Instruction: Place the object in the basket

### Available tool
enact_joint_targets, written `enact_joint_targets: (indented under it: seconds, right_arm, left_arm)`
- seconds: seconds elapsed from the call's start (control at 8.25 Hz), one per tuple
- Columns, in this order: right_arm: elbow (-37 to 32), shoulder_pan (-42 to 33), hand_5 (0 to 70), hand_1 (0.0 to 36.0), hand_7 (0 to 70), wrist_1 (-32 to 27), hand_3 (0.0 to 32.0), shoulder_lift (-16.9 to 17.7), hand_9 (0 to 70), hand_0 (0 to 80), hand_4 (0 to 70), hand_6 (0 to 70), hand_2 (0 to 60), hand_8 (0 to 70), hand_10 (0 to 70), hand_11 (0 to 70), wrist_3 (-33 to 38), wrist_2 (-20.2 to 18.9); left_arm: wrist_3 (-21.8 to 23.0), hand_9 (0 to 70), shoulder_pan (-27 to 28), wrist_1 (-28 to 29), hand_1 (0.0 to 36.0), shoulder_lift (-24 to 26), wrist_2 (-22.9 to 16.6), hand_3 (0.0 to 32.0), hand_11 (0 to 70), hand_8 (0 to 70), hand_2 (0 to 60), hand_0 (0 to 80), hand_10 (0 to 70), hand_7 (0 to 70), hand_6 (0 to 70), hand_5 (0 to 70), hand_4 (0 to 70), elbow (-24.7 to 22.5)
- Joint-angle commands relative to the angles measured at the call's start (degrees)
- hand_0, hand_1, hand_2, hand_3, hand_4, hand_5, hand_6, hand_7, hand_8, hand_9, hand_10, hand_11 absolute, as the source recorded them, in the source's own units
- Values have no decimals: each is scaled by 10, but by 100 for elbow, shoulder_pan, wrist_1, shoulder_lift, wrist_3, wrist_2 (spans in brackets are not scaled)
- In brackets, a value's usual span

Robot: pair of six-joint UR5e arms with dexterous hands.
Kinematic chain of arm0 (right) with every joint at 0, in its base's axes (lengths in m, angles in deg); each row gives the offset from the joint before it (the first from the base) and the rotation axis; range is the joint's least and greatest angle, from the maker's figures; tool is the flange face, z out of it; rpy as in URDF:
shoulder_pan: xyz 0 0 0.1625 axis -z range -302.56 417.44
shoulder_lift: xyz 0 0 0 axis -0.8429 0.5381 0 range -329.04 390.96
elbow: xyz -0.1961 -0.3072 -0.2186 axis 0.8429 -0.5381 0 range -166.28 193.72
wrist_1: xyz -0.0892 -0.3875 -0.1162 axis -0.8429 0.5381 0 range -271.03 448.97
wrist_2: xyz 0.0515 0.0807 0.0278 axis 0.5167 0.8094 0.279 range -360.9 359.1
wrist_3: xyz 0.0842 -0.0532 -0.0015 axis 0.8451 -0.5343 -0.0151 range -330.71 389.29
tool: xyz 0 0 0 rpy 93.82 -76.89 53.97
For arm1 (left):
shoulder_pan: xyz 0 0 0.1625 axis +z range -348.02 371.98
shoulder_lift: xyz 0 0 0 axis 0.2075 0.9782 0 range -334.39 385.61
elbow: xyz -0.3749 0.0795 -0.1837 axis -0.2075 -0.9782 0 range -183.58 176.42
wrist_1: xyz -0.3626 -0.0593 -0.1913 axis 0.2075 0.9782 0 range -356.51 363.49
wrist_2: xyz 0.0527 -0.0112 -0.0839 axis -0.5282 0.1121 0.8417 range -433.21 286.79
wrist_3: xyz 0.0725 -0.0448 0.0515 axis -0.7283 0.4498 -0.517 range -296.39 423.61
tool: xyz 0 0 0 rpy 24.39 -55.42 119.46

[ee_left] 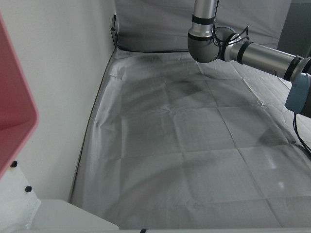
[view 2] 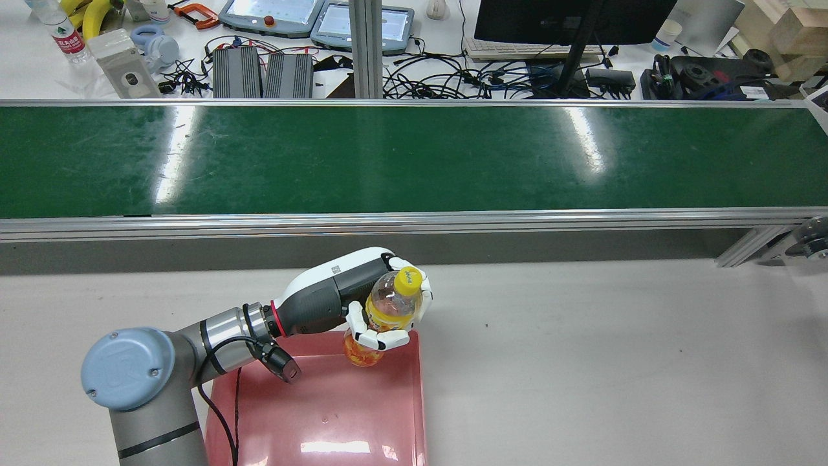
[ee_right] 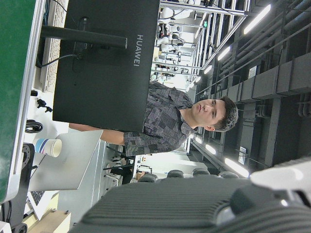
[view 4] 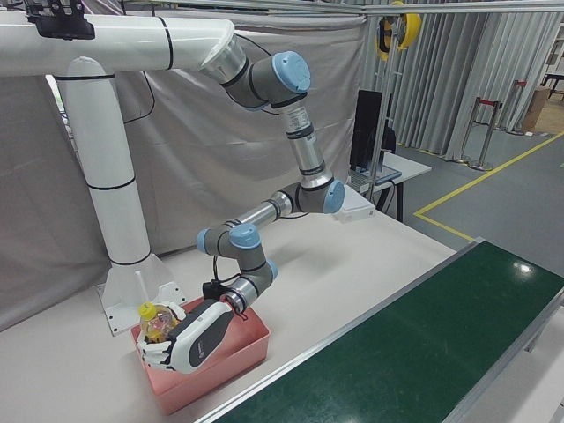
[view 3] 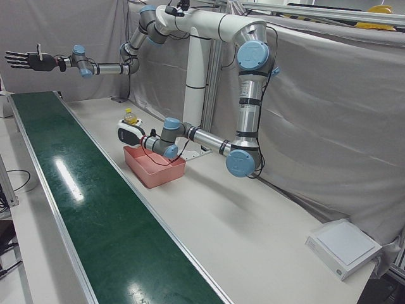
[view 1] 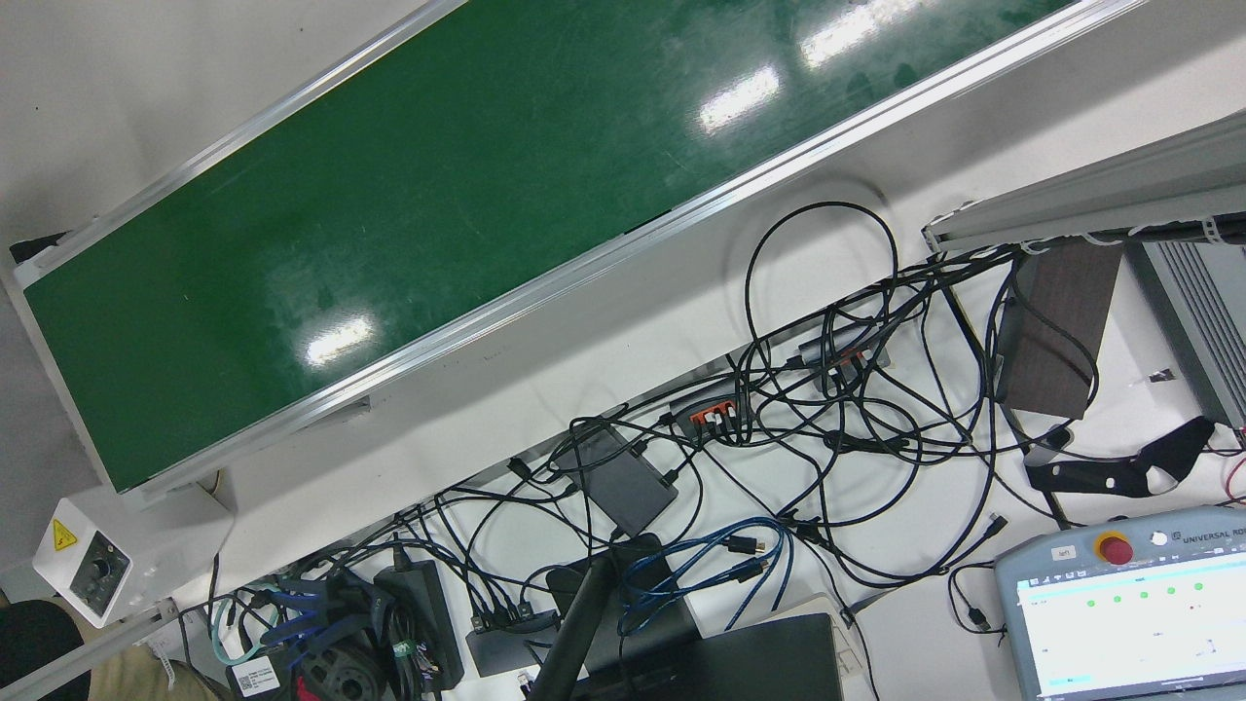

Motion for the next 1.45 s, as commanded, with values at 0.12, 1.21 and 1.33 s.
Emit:
enact_joint_targets:
  seconds: [0.12, 1.21, 1.33]
  right_arm:
    - [0, -8, 0, 0, 0, 0, 0, 1, 0, 0, 0, 0, 0, 0, 0, 0, 9, 0]
    - [0, 1, 0, 0, 0, 0, 0, 1, 0, 0, 0, 0, 0, 0, 0, 0, 8, 0]
    - [0, 1, 0, 0, 0, 0, 0, 1, 0, 0, 0, 0, 0, 0, 0, 0, 9, 0]
  left_arm:
    - [-34, 648, 57, 151, 122, -240, -8, 0, 700, 473, 358, 498, 509, 700, 447, 568, 700, -370]
    - [-26, 75, 66, 151, 70, -425, -8, 0, 71, 65, 0, 477, 43, 10, 0, 70, 89, -688]
    - [9, 73, 49, 151, 65, -425, -8, 0, 68, 63, 0, 475, 41, 12, 0, 76, 101, -688]
